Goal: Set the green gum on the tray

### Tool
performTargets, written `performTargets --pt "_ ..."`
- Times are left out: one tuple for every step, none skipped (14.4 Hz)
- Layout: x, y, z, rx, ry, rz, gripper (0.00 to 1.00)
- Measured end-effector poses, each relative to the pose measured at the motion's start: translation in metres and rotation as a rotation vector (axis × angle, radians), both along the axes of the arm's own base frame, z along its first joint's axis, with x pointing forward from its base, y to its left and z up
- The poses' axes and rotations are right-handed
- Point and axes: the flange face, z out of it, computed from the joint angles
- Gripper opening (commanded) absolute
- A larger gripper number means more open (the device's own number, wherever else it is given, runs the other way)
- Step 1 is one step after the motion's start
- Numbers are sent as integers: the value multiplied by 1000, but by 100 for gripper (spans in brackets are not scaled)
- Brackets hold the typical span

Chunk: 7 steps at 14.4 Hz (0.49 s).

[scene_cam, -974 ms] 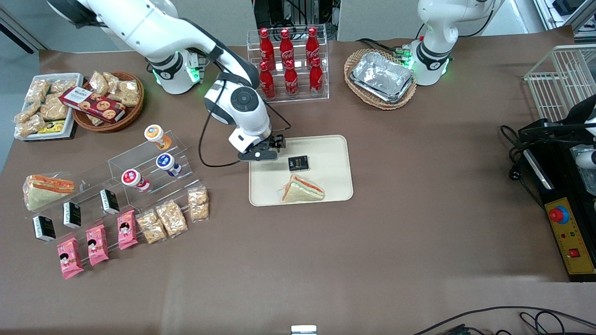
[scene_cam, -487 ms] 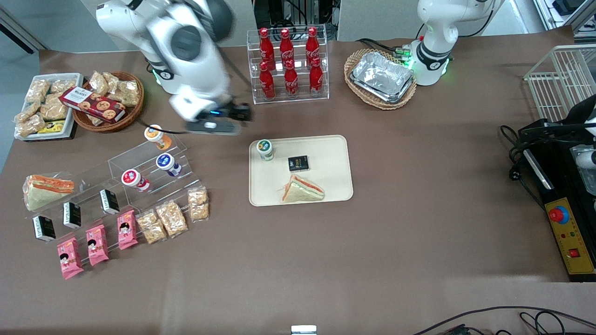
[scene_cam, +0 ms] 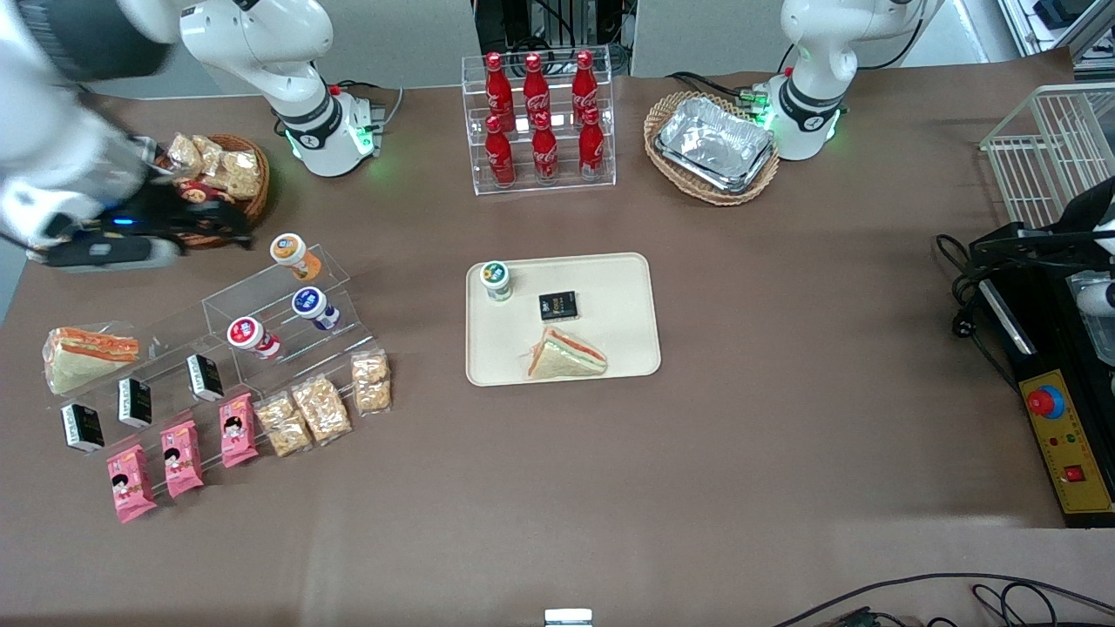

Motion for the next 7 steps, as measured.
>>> performTargets --pt "4 -22 10 6 2 -5 100" --pt "9 -39 19 4 2 -14 100" --pt "14 -52 27 -4 2 -26 100" --pt "19 -62 32 -9 4 -41 100" --pt "22 -71 34 -10 6 -52 100" --pt "24 -80 35 -9 7 -49 100" --pt "24 -87 35 -8 8 -37 100"
